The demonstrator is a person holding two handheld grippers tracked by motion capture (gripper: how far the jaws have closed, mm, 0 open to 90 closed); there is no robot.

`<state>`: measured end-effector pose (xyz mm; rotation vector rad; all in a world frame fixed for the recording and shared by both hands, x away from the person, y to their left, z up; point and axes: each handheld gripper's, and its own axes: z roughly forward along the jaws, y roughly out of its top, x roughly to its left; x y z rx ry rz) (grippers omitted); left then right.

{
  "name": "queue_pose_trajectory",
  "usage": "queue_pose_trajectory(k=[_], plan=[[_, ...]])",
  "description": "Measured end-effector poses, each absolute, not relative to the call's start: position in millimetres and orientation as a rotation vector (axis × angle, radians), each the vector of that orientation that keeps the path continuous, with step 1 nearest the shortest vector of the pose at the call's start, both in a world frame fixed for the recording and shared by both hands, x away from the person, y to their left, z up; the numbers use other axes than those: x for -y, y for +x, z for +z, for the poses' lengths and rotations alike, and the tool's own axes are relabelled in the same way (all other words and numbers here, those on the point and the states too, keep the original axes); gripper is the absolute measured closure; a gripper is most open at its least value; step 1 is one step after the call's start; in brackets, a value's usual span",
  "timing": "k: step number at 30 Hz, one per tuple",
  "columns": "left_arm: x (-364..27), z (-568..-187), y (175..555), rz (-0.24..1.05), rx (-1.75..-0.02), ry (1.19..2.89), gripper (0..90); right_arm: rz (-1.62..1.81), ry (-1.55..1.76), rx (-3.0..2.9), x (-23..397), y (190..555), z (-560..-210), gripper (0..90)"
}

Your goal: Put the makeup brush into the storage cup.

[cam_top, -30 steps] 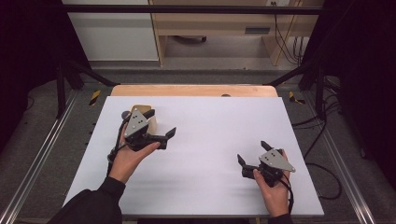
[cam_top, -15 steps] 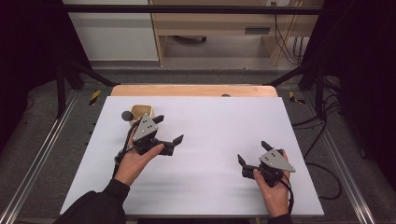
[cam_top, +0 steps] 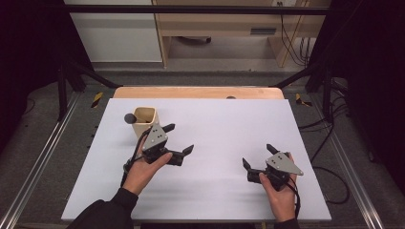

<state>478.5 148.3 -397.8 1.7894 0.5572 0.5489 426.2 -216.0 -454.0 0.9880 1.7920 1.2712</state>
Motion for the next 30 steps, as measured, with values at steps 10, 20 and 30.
queue_pose_trajectory(k=[10,20,30], plan=[[-150,-401,459,0.541,-0.522,1.814,1.9,1.289,0.961,-1.860,219,429,-430,4.3],[-174,-394,445,0.562,-0.523,1.791,1.8,1.297,0.949,-1.886,233,427,-406,4.1],[-209,-385,435,0.609,-0.556,1.751,1.8,1.315,0.946,-1.843,247,421,-395,3.8]])
